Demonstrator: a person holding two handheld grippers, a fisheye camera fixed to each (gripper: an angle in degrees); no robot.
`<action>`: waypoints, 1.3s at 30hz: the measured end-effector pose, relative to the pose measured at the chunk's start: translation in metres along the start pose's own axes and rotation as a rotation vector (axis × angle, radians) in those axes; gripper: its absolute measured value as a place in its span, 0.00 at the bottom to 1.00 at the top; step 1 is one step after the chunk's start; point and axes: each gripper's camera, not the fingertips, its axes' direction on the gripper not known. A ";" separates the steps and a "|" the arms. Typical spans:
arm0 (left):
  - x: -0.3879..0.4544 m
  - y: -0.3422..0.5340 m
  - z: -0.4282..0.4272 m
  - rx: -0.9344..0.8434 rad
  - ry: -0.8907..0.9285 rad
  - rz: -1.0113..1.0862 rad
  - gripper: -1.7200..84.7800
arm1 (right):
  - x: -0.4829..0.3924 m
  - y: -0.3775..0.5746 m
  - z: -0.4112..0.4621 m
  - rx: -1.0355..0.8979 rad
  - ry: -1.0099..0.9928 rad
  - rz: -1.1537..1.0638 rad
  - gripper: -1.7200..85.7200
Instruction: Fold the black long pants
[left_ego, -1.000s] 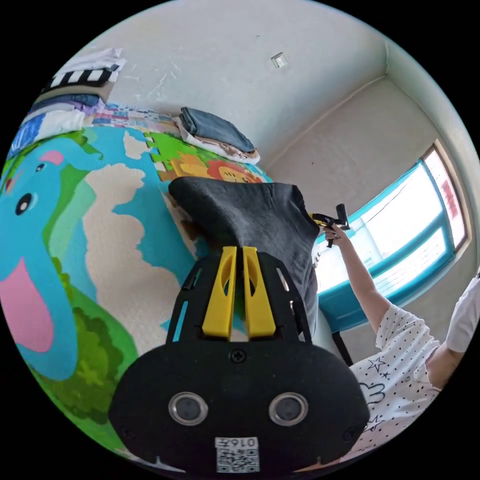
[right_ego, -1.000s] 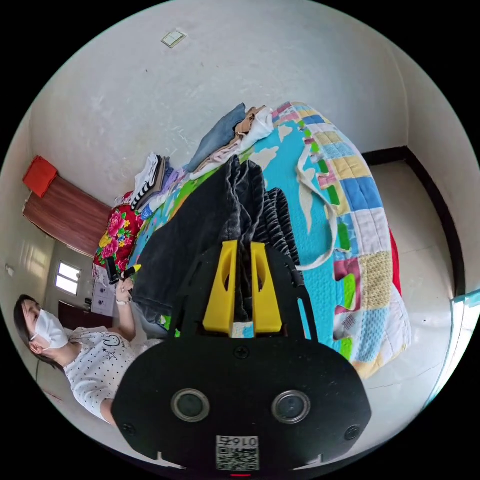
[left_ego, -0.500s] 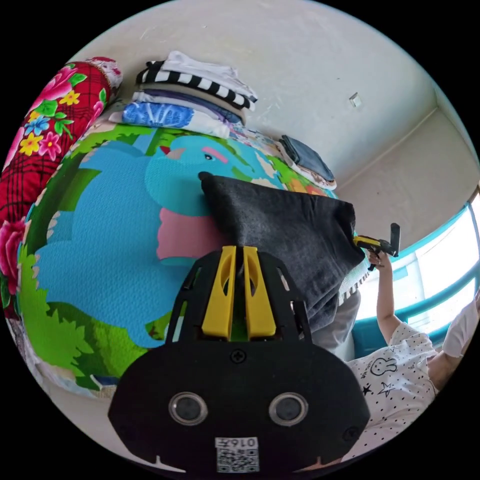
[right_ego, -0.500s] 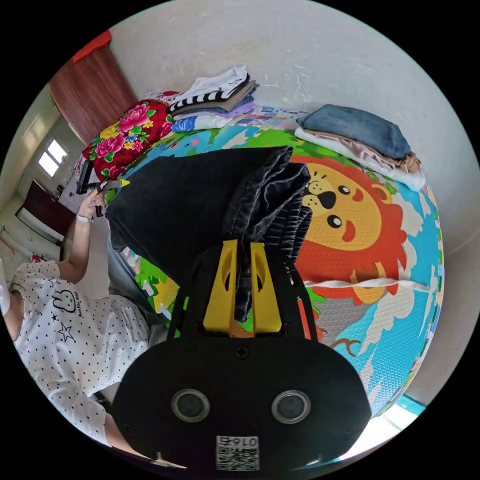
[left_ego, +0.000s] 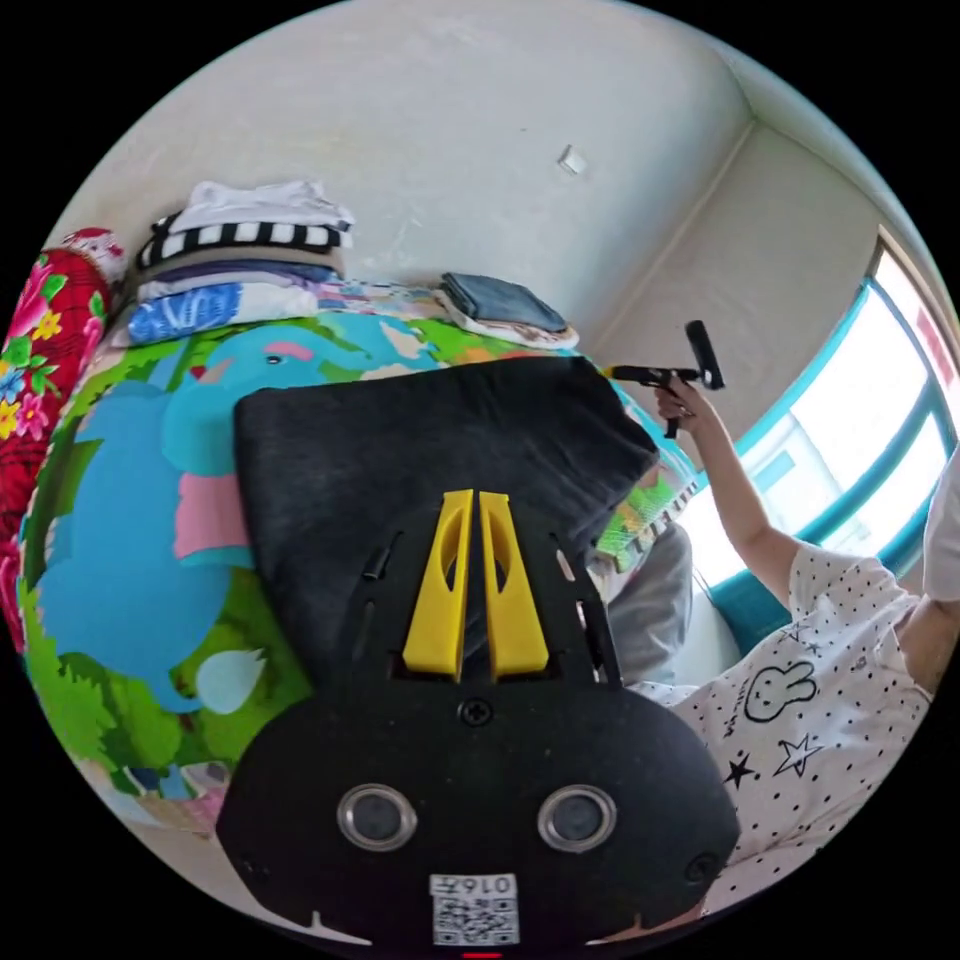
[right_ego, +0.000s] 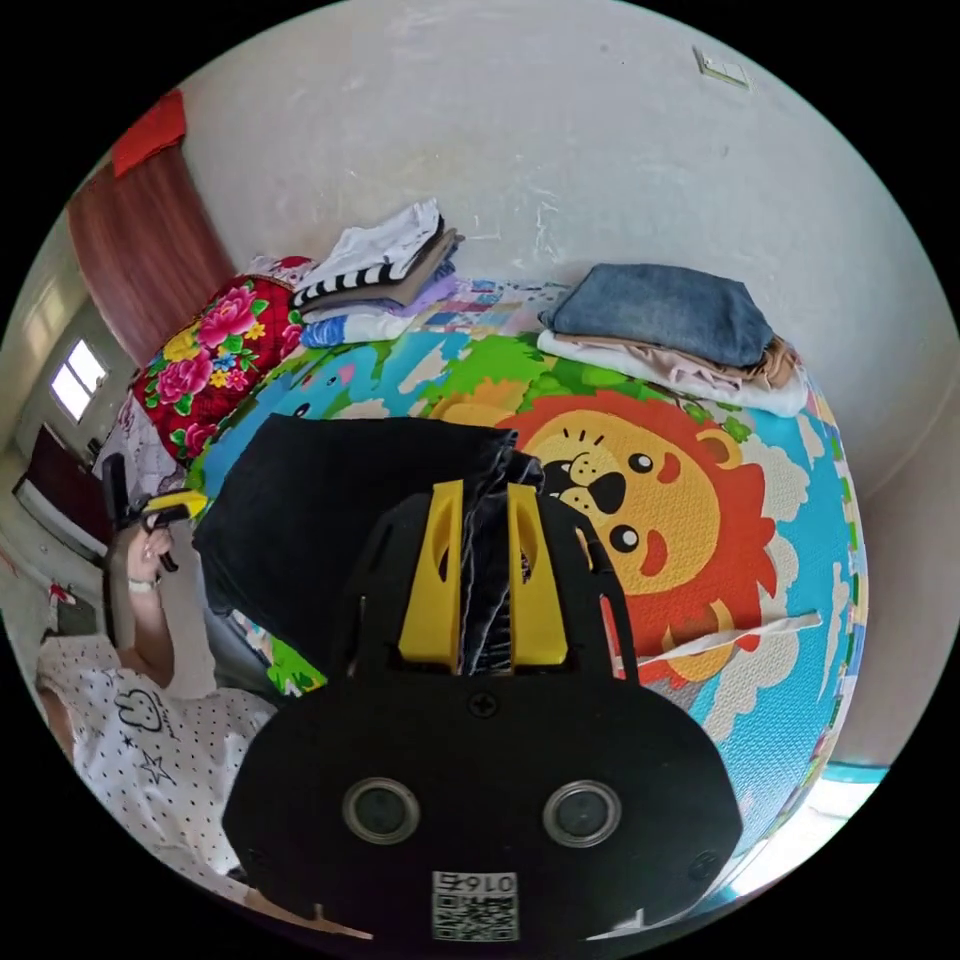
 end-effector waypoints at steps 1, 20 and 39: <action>0.013 0.002 0.013 -0.017 0.024 0.018 0.01 | -0.001 -0.007 0.007 -0.035 0.006 0.045 0.10; 0.194 -0.037 0.157 0.047 0.171 0.328 0.01 | -0.206 0.092 -0.002 0.095 0.193 -0.516 0.02; 0.254 -0.026 0.276 -0.049 0.080 0.363 0.01 | -0.138 0.071 -0.007 0.107 0.177 -0.232 0.09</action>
